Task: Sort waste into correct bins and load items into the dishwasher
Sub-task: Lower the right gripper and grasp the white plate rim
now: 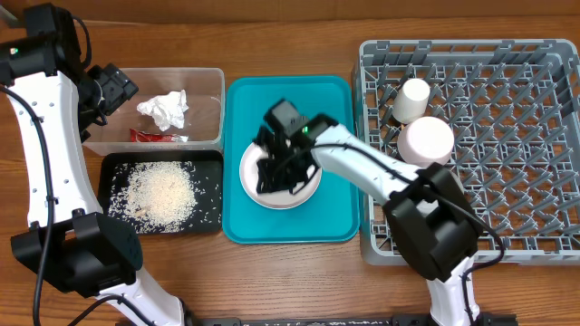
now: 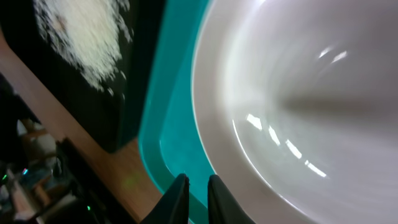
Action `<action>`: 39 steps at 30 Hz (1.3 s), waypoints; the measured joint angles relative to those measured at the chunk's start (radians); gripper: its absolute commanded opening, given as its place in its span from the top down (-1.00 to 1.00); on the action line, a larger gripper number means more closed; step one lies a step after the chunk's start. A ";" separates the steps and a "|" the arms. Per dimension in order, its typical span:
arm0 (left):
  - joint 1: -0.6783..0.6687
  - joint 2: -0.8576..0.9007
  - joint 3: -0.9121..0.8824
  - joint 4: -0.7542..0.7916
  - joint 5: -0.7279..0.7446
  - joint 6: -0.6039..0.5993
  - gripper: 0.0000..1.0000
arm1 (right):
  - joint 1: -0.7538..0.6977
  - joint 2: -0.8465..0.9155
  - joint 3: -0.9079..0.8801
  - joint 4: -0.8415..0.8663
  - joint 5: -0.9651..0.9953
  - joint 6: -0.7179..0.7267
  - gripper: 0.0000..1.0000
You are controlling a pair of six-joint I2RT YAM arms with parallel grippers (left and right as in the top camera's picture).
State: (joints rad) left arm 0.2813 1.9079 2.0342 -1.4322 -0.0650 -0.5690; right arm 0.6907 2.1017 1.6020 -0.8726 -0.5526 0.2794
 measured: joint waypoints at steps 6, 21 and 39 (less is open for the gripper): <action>0.000 0.000 0.000 0.000 0.000 0.000 -1.00 | -0.012 -0.118 0.088 -0.066 0.244 -0.018 0.17; 0.000 0.000 0.000 0.000 0.000 0.000 -1.00 | -0.012 -0.071 -0.035 -0.039 0.670 -0.024 0.07; 0.000 0.000 0.000 0.000 0.000 0.000 -1.00 | -0.012 -0.060 -0.137 0.048 0.756 -0.024 0.04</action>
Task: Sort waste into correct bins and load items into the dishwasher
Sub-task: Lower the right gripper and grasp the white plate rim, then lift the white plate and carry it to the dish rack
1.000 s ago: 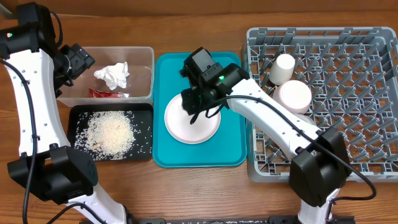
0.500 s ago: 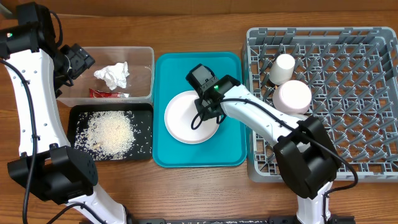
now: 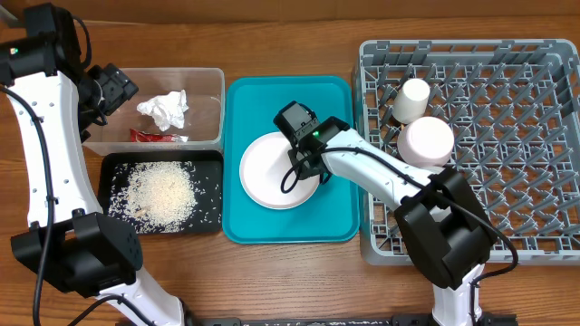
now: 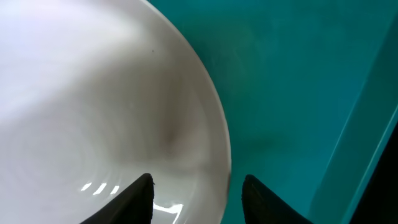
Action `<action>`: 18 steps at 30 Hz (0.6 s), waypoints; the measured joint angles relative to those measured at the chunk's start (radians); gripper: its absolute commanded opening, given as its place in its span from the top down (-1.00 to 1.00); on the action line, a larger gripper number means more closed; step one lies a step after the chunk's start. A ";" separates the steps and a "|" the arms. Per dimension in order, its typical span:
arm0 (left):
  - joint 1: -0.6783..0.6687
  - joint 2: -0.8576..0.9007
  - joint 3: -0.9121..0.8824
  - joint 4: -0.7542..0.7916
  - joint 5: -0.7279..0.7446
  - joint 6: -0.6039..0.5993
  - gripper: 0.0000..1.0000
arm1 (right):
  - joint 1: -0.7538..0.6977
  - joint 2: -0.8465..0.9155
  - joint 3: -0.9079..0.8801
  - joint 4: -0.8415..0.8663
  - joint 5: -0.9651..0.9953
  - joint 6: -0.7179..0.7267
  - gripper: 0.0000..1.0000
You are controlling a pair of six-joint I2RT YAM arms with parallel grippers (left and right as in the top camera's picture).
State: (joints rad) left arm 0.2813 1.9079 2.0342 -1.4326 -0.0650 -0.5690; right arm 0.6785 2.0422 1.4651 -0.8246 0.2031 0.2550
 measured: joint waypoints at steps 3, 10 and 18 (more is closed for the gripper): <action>0.000 0.000 0.000 0.000 0.000 0.000 -1.00 | 0.000 0.000 -0.033 0.045 -0.002 0.002 0.04; 0.000 0.000 0.000 0.000 0.000 0.000 -1.00 | 0.000 0.001 -0.080 0.134 -0.028 0.003 0.29; 0.000 0.000 0.000 0.000 0.000 0.000 -1.00 | -0.003 -0.005 -0.083 0.149 -0.048 0.011 0.93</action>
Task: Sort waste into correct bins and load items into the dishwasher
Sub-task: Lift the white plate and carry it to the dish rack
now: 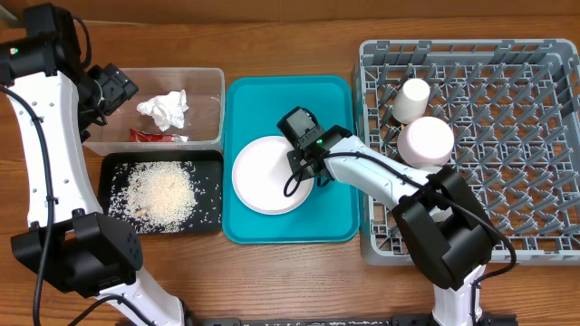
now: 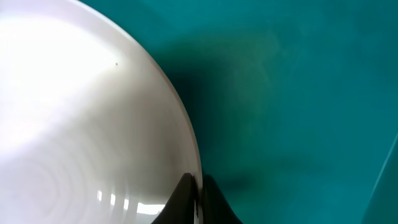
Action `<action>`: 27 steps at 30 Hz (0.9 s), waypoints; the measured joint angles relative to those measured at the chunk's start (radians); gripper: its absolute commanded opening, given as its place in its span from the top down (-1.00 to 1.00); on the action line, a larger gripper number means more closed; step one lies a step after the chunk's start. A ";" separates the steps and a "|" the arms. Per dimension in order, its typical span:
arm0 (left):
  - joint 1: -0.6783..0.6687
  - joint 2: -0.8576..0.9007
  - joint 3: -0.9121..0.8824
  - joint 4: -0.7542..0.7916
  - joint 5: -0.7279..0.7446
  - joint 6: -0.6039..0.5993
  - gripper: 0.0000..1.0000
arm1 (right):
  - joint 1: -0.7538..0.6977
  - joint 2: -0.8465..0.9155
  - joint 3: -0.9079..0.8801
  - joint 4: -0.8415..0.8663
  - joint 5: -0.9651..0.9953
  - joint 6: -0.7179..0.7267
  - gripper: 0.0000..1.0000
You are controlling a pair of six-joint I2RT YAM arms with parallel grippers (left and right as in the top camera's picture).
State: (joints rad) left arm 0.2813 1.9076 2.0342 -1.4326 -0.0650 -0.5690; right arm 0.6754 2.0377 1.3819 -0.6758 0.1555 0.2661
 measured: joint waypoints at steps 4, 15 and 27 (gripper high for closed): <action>0.000 0.000 0.000 0.000 0.000 0.000 -1.00 | 0.000 0.000 0.031 -0.069 0.004 0.000 0.93; 0.000 0.000 0.000 0.000 0.000 0.000 -1.00 | 0.001 -0.138 0.412 -0.649 0.315 0.030 0.93; 0.000 0.000 0.000 0.000 0.000 0.000 -1.00 | 0.000 -0.333 0.483 -0.959 0.832 0.311 0.93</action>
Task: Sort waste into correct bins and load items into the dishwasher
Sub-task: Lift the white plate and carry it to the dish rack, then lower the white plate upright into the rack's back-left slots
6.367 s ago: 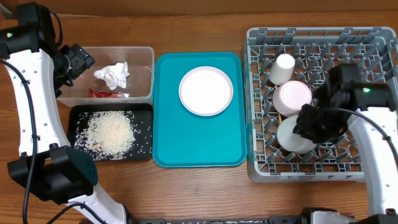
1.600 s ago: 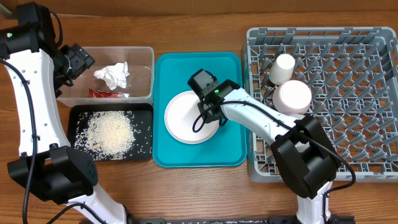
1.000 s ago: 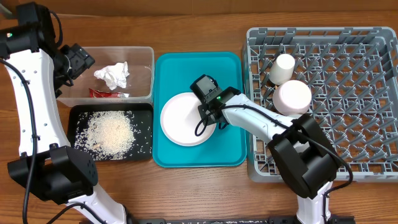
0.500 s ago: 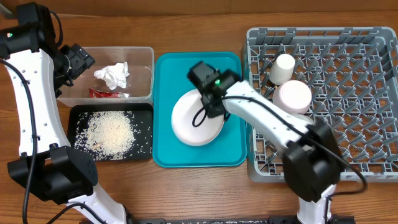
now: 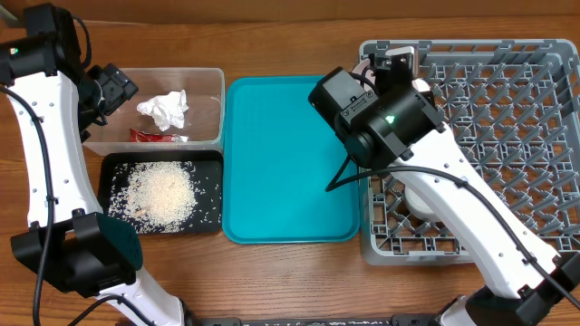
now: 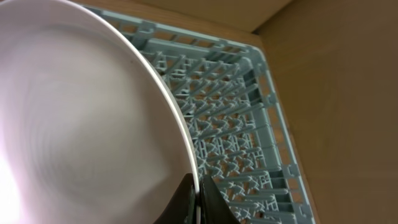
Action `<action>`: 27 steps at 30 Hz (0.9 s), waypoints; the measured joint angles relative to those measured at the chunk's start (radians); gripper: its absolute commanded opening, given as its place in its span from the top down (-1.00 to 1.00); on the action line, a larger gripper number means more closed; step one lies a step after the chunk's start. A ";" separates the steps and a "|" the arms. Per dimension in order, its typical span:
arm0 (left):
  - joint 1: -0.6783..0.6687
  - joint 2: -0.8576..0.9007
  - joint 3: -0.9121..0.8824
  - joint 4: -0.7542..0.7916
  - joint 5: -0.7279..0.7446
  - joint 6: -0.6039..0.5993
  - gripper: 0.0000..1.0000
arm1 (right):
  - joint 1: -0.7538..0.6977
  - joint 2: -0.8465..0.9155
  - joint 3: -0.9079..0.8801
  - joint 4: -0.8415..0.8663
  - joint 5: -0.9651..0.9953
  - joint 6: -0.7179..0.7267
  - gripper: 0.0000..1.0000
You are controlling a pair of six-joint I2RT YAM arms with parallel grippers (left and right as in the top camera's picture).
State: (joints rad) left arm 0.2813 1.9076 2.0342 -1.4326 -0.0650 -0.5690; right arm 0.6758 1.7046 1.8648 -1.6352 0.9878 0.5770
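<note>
My right gripper point(image 6: 198, 200) is shut on the rim of a white plate point(image 6: 81, 124), which it holds up on edge over the grey dish rack point(image 6: 249, 124). In the overhead view the right arm hangs above the rack's point(image 5: 507, 109) far left corner, and only a thin edge of the plate point(image 5: 401, 52) shows beside the gripper. The teal tray point(image 5: 290, 163) has nothing on it. My left gripper point(image 5: 116, 86) is at the left edge of the clear bin point(image 5: 218, 109); its jaws are too small to read.
The clear bin holds a crumpled tissue point(image 5: 164, 109) and a red wrapper point(image 5: 154, 136). A black tray point(image 5: 209, 163) in front of it holds loose rice point(image 5: 161, 192). A white bowl point(image 5: 420, 201) in the rack shows partly under the right arm. Wooden table point(image 6: 336, 93) lies beyond the rack.
The right gripper was shut on the plate's right rim with the plate lying in the teal tray. Now the plate is off the tray and held on edge above the rack. The left arm is unchanged.
The right gripper first hung shut over the left side of the plate in the teal tray. It then stood open astride the plate's right rim, then shut on that rim. Now the plate is raised over the rack and the tray is bare.
</note>
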 measured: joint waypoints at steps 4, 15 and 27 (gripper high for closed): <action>0.000 0.000 0.000 0.000 0.000 0.000 -1.00 | 0.000 0.007 -0.012 -0.058 0.040 0.113 0.93; 0.000 0.000 0.000 0.000 0.000 0.000 -1.00 | -0.120 0.008 -0.111 -0.019 0.114 0.255 0.92; 0.000 0.000 0.000 0.000 0.000 0.000 -1.00 | -0.210 0.010 -0.160 0.128 -0.037 0.195 0.92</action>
State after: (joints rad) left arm 0.2813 1.9076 2.0342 -1.4322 -0.0650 -0.5690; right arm 0.4656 1.7142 1.7050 -1.5070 0.9504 0.7723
